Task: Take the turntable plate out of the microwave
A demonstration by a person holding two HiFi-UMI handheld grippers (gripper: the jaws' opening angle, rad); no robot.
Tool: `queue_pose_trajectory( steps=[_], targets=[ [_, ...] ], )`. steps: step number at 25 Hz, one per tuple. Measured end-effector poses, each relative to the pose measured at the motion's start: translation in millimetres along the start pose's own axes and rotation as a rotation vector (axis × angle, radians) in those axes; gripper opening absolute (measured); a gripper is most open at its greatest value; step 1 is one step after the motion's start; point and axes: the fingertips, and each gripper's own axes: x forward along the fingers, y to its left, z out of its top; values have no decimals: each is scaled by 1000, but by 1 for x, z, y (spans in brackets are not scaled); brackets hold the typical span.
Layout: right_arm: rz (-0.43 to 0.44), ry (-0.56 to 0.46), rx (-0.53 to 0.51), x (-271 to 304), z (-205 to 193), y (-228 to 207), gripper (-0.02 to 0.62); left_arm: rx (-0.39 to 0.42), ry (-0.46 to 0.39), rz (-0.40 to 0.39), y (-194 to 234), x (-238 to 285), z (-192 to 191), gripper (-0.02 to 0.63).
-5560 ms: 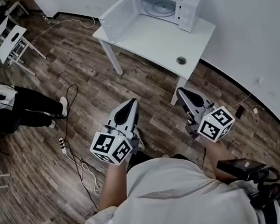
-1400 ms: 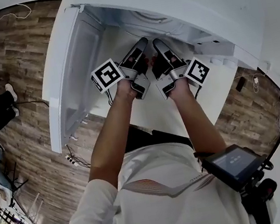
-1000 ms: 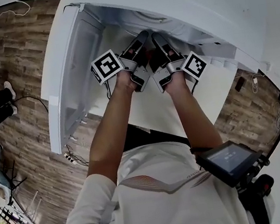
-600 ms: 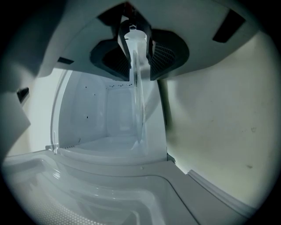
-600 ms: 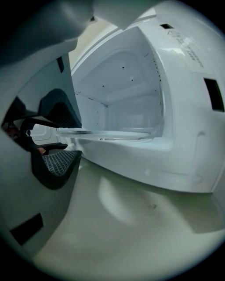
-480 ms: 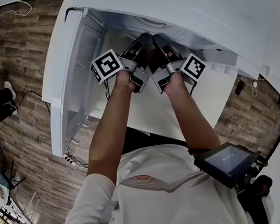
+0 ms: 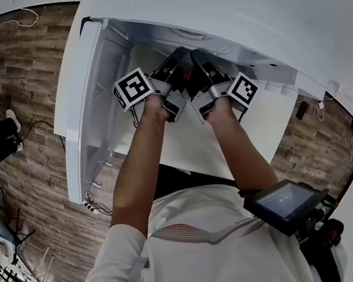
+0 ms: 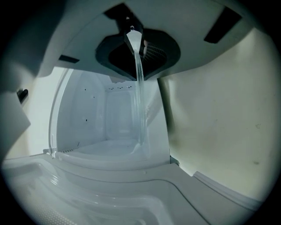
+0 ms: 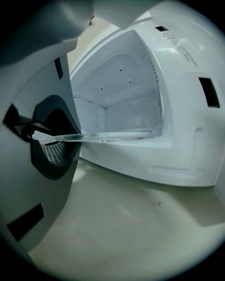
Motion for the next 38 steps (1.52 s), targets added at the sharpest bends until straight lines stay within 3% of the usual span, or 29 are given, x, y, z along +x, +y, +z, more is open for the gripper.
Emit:
queue_pose_trajectory(
  steps=[6,12,28,38],
  targets=[
    [53,-31,-2,-1,1,7,35,49,2,-92,-15,1,-1,49],
    [78,-29,-52,-6,1,11,37,72,-18,-110,-15,-3,-4,54],
    [127,31,-113,-38,-14,68,37,82,-85,-174,-76,-30,-29,55],
    [117,134,-110,-80,-39,75,37,69,-173,-168,-88,-67,-67,55]
  ],
)
